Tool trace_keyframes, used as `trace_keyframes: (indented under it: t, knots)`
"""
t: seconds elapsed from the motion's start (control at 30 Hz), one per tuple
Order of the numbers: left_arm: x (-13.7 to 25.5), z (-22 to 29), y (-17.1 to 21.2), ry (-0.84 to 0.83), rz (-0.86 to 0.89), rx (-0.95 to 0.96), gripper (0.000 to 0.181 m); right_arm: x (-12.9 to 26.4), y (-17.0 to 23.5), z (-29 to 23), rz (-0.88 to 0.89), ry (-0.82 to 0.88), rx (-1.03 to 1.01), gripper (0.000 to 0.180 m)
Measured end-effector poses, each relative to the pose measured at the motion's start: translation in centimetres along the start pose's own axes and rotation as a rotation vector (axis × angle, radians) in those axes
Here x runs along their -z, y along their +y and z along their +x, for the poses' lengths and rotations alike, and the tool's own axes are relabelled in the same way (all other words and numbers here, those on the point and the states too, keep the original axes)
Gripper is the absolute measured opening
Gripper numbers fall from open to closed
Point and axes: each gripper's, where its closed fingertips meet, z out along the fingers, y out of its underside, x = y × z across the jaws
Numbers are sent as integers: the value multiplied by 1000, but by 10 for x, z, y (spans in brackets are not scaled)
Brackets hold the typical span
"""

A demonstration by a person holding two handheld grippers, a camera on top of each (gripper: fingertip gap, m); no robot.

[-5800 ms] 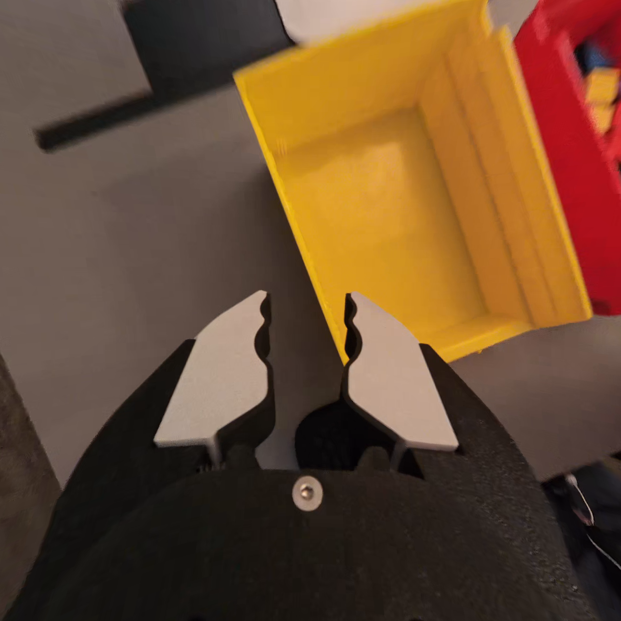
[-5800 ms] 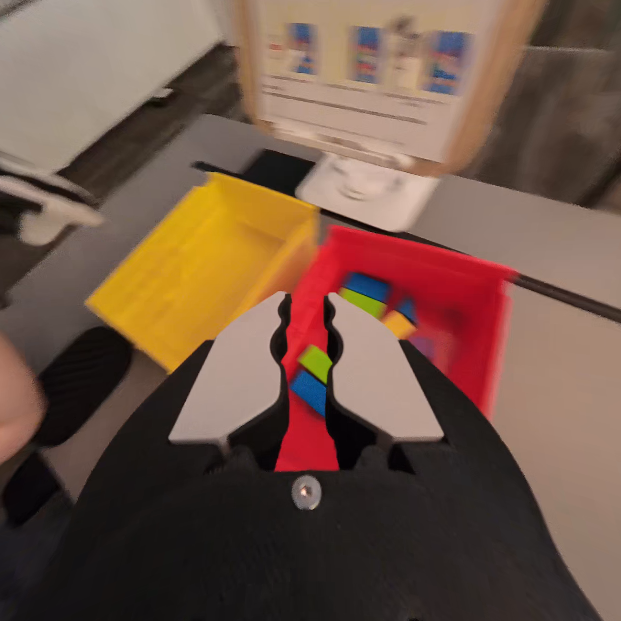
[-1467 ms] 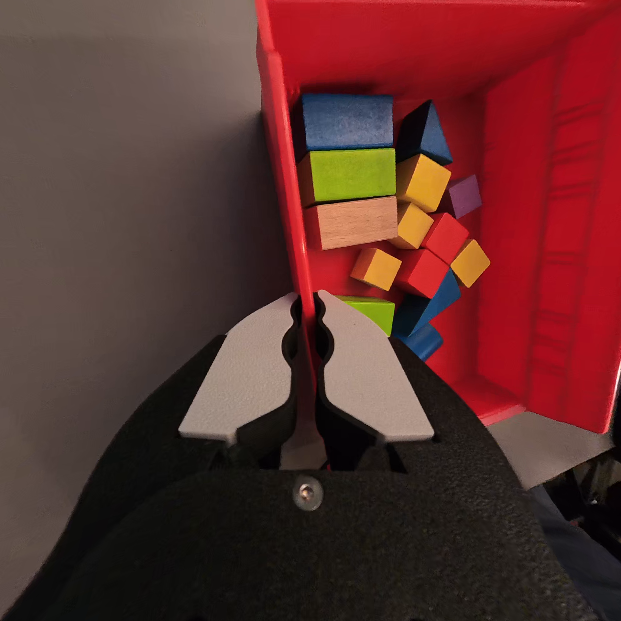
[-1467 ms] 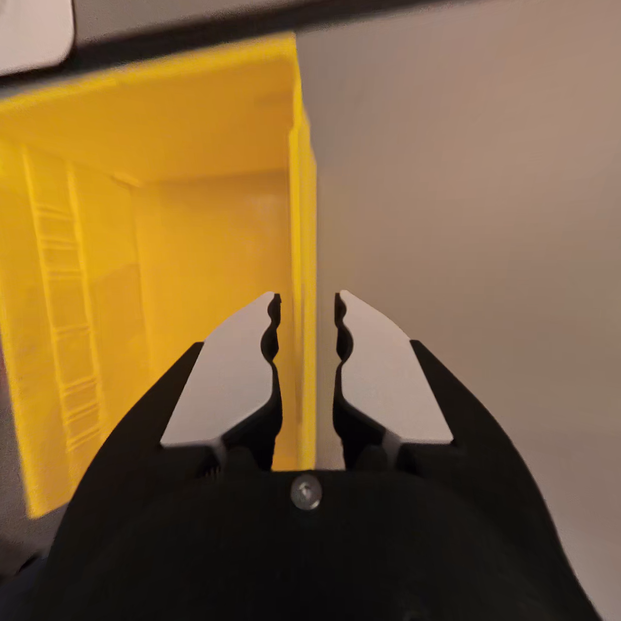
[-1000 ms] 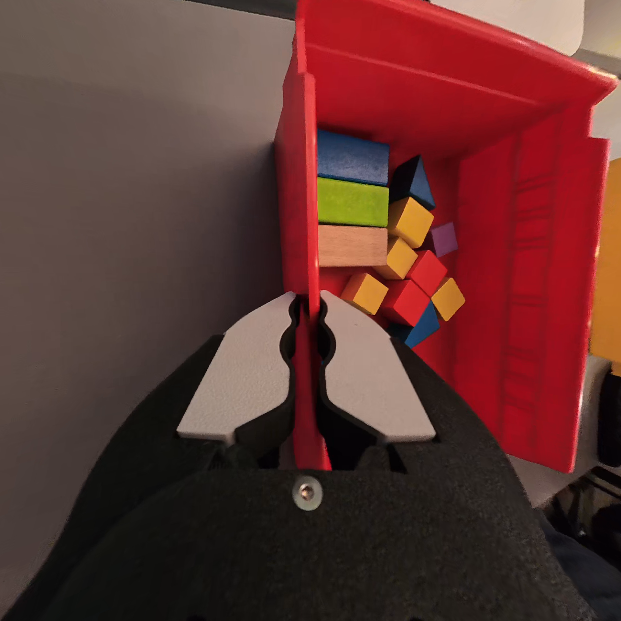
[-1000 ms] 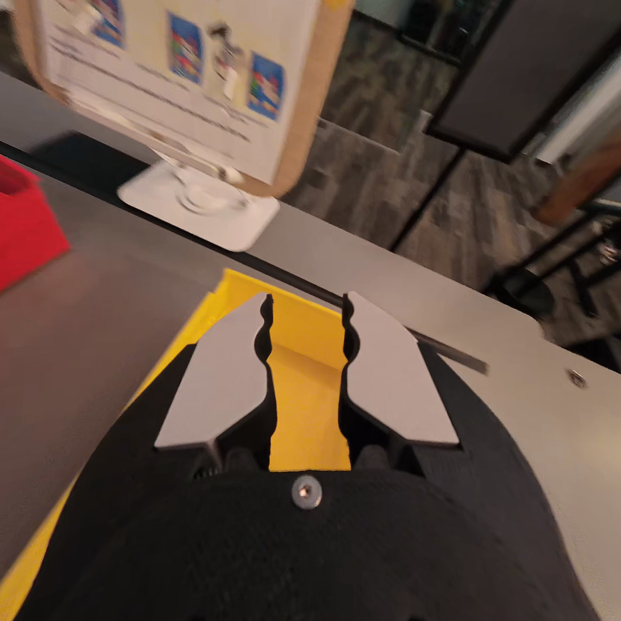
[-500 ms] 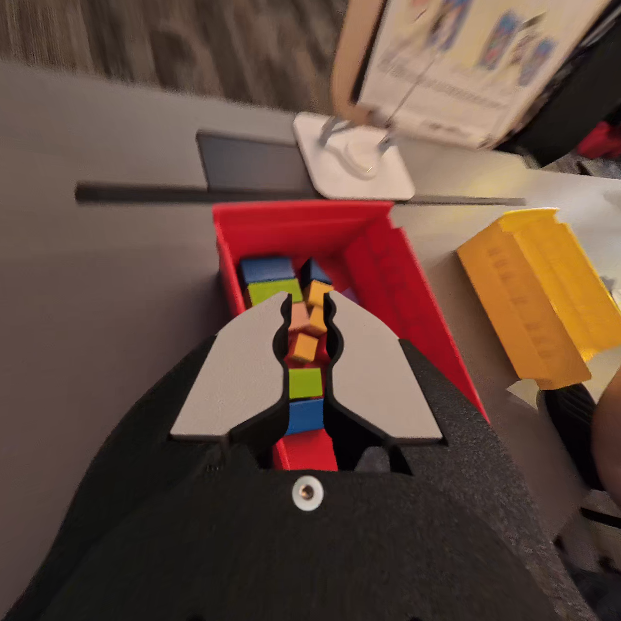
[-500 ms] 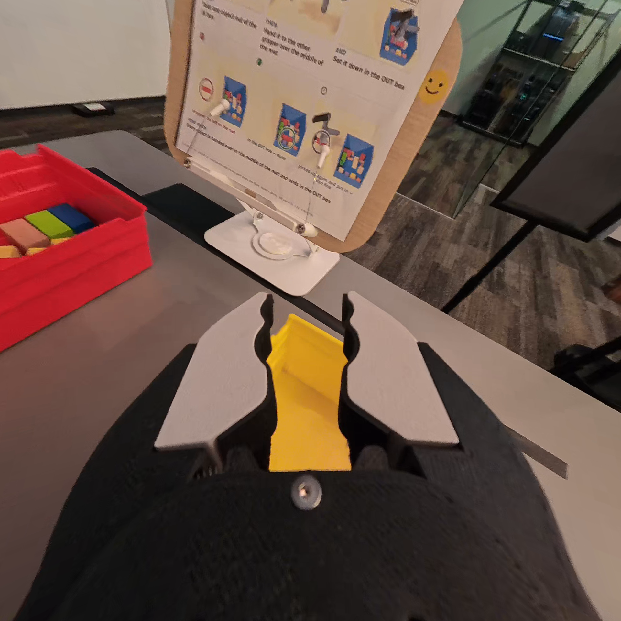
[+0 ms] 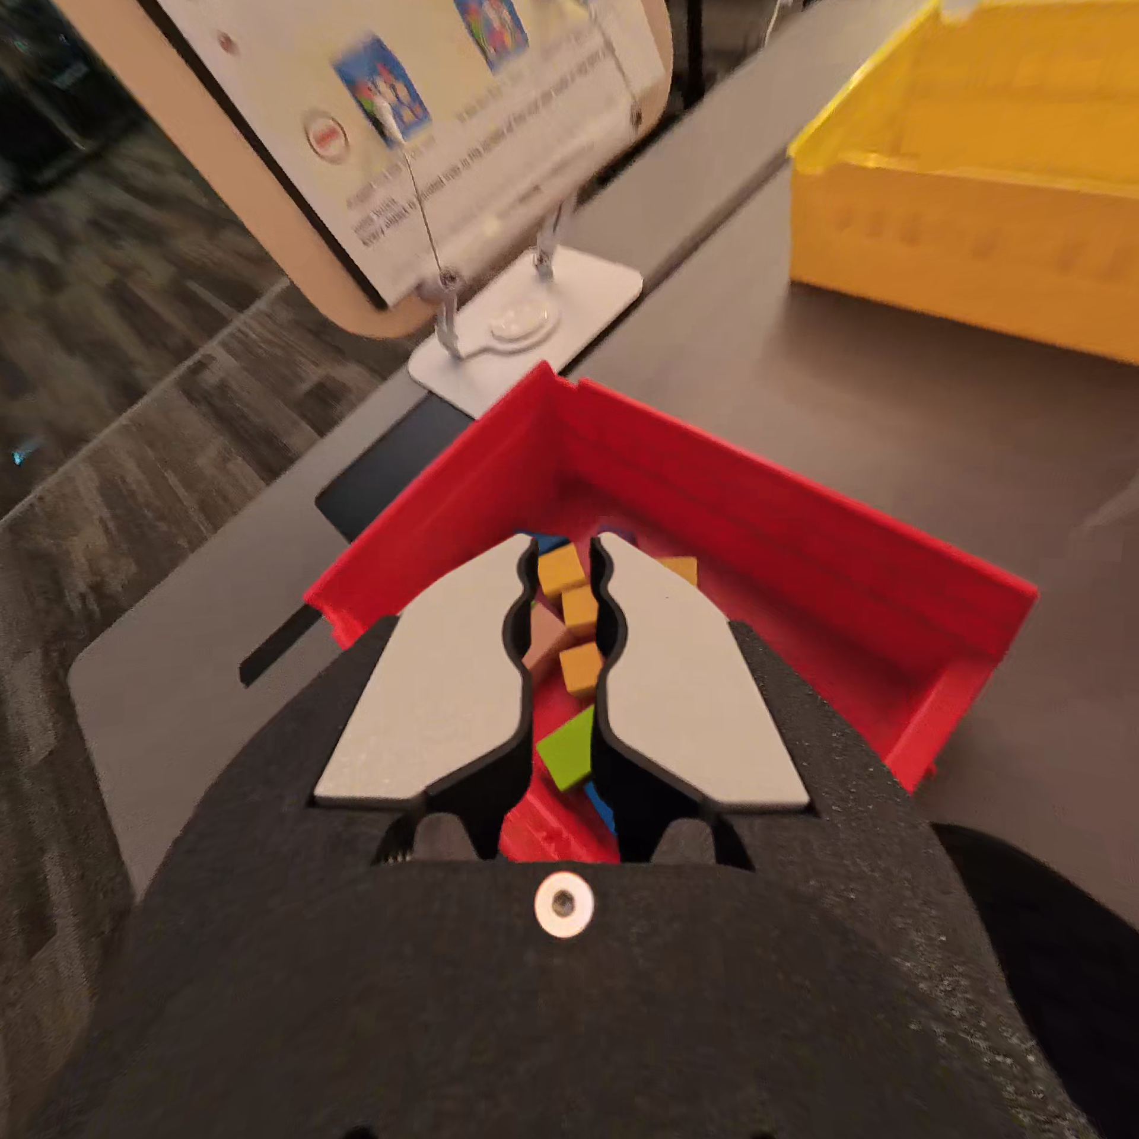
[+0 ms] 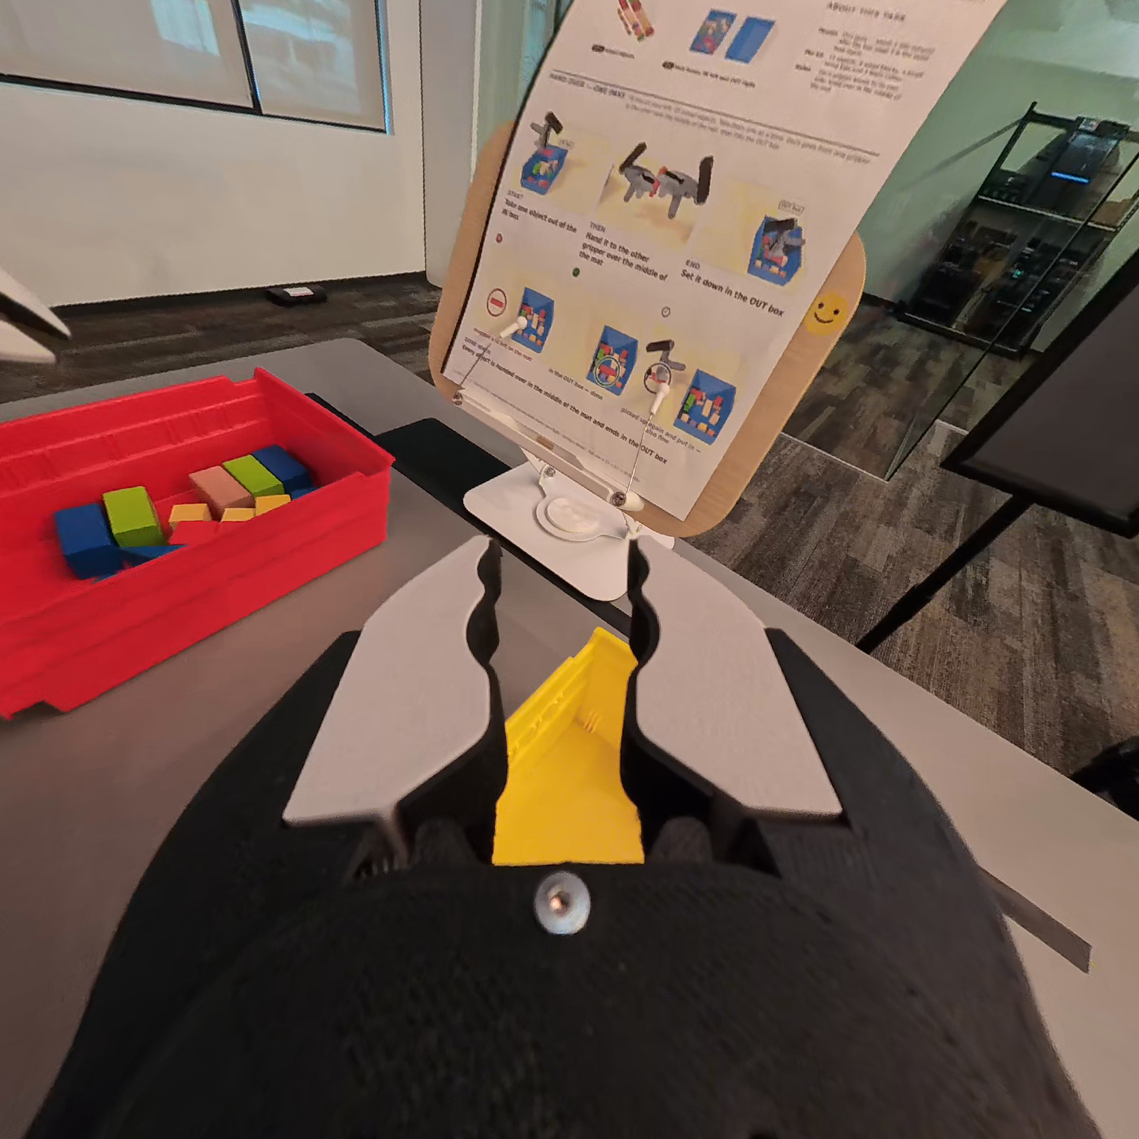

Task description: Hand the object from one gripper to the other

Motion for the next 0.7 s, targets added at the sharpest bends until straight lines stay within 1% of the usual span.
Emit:
trace_keyframes:
  t: [0.1, 0.13, 0.23, 0.3, 0.37, 0.4, 0.47, 0.53, 0.63, 0.7]
  knots:
    - [-7, -3, 23, -64, -173, -62, 20, 4, -3, -2, 3, 6, 17, 41]
    - [-10, 4, 28, -45, -201, -100, 22, 5, -1, -1, -7, 9, 25, 41]
    - [-19, 34, 42, 93, -271, -298, 22, 6, 6, 5, -41, 21, 31, 41]
    - [-20, 49, 60, 196, -368, -425, 22, 5, 9, 10, -45, 18, 7, 40]
    - [-18, 57, 77, 279, -459, -508, 20, 4, 11, 14, -40, 5, -32, 41]
    - [-17, 58, 84, 304, -496, -535, 21, 3, 11, 15, -34, -3, -46, 41]
    - [-19, 49, 93, 291, -537, -590, 21, 3, 9, 16, -23, -8, -61, 41]
    - [-20, 50, 104, 328, -579, -606, 27, 5, 8, 20, -16, 9, -62, 42]
    - [-17, 54, 130, 403, -741, -625, 36, 10, 11, 26, -28, 29, -60, 42]
    - [-17, 55, 145, 427, -821, -654, 34, 12, 13, 32, -29, 40, -80, 42]
